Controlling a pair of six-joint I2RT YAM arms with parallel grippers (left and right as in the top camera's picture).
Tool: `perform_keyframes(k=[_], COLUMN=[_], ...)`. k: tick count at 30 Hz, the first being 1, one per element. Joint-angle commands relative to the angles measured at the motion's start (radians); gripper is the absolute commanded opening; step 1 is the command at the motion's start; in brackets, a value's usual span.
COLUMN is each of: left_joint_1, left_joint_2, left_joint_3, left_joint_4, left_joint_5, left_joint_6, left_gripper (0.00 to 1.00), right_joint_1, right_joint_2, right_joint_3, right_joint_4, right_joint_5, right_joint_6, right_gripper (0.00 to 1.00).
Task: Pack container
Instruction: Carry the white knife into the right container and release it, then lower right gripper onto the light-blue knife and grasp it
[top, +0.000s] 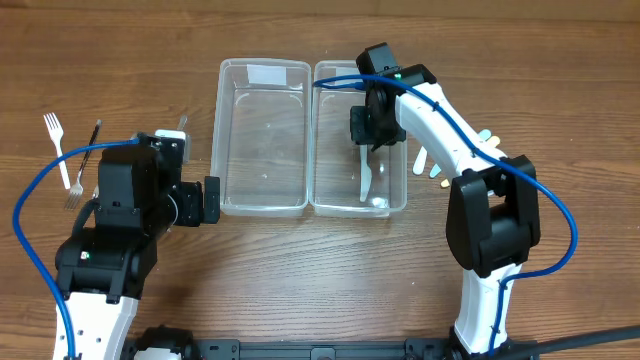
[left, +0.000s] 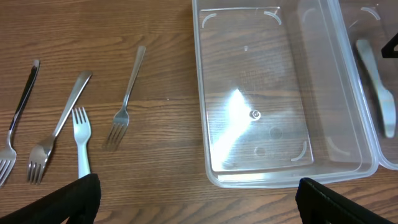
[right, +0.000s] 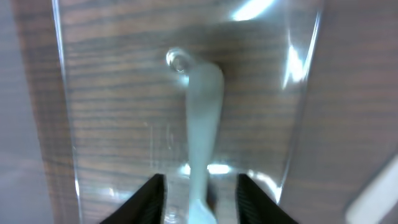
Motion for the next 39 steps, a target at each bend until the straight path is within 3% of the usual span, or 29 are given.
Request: perform_keyframes(k=[1, 8, 14, 17, 24, 31, 39], left_joint_1=[0.001, 0.001, 0.001, 0.001, 0.001, 0.001, 0.001], left_joint_2=[0.011, 0.017, 0.017, 0.017, 0.017, 0.017, 0.017], left_joint_3=[0.032, 0.032, 0.032, 0.032, 0.032, 0.032, 0.032], left_joint_4=[-0.002, -0.002, -0.002, -0.001, -0.002, -0.002, -0.006], left_joint_5=[0.008, 0.008, 0.008, 0.008, 0.008, 0.008, 0.008], left_joint_6=[-0.021, -0.02, -0.021, -0.021, -0.021, -0.021, -0.021], left_gripper=[1.0, 1.0, 1.0, 1.0, 1.0, 1.0, 1.0], right_joint_1=[0.006, -0.038, -0.276, -0.433, -0.615, -0.622, -0.625], right_joint_2=[-0.047, -0.162, -0.31, -0.309, -0.288, -0.288, -0.288], right_joint_3=[0.099, 0.416, 0.466, 0.449, 0.172, -0.25, -0.531], right_joint_4=[-0.047, -0.211, -0.291, -0.383, -0.35, -0.114, 0.134], right_joint_5=[0.0, 0.157, 0.15, 0.076, 0.044, 0.021, 0.01], right_joint_6=[0.003, 0.107, 0.273, 0.28, 0.276, 0.277, 0.277], right_gripper=[0.47, 0.5, 0.75, 0.81, 0.88, 0.89, 0.89])
